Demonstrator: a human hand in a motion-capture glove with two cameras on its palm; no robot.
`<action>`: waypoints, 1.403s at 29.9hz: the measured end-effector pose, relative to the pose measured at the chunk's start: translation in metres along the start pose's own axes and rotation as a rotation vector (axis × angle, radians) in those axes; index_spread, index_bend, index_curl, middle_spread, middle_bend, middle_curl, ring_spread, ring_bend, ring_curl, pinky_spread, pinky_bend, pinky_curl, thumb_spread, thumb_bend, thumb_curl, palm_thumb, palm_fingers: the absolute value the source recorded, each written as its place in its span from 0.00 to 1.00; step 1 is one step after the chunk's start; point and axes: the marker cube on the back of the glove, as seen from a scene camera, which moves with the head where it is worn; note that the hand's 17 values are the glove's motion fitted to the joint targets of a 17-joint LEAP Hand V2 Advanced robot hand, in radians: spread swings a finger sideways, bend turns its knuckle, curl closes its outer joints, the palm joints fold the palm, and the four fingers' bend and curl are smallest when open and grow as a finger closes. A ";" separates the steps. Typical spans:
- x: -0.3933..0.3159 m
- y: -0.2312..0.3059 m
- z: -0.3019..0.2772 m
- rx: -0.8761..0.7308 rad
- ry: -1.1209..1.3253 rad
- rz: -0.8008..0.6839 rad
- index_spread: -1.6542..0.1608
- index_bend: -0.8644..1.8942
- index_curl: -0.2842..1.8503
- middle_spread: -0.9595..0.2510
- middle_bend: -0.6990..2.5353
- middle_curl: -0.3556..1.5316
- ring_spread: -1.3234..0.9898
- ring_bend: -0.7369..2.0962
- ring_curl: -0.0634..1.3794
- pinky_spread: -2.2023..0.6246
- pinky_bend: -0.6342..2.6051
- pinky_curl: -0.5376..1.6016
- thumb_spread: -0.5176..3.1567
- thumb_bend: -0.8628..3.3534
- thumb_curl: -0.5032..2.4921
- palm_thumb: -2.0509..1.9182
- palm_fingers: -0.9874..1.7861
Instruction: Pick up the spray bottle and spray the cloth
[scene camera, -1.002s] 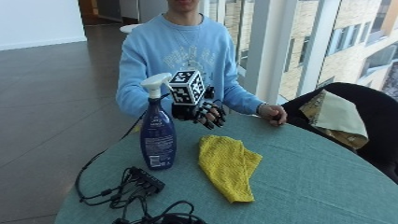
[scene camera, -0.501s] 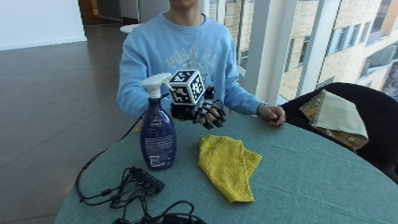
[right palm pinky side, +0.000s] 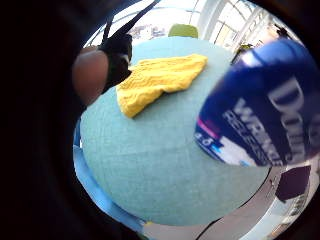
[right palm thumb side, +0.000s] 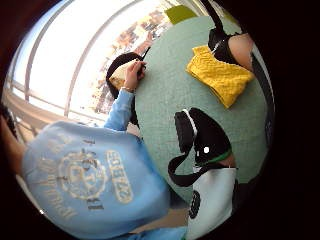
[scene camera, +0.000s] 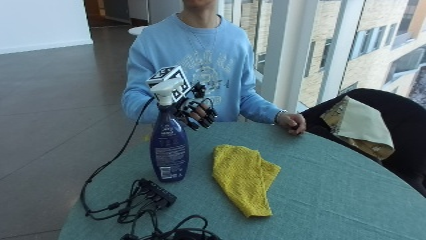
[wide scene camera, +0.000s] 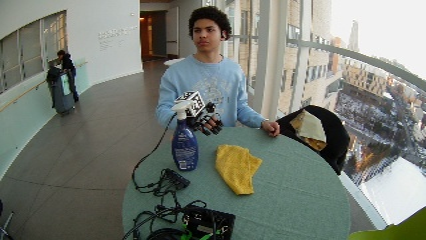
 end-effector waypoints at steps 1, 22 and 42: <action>0.001 0.010 -0.002 -0.009 0.002 -0.019 0.74 0.37 0.29 0.72 0.27 0.38 0.55 0.36 0.26 0.84 0.25 0.38 0.46 0.23 0.27 0.69 0.66; 0.115 0.074 -0.086 0.249 -0.330 0.358 0.70 0.33 0.23 0.72 0.29 0.40 0.56 0.40 0.30 0.84 0.30 0.42 0.45 0.20 0.28 0.69 0.60; 0.178 -0.019 -0.055 0.364 -0.675 0.383 0.70 0.35 0.22 0.73 0.29 0.40 0.56 0.40 0.29 0.84 0.31 0.42 0.42 0.20 0.27 0.67 0.59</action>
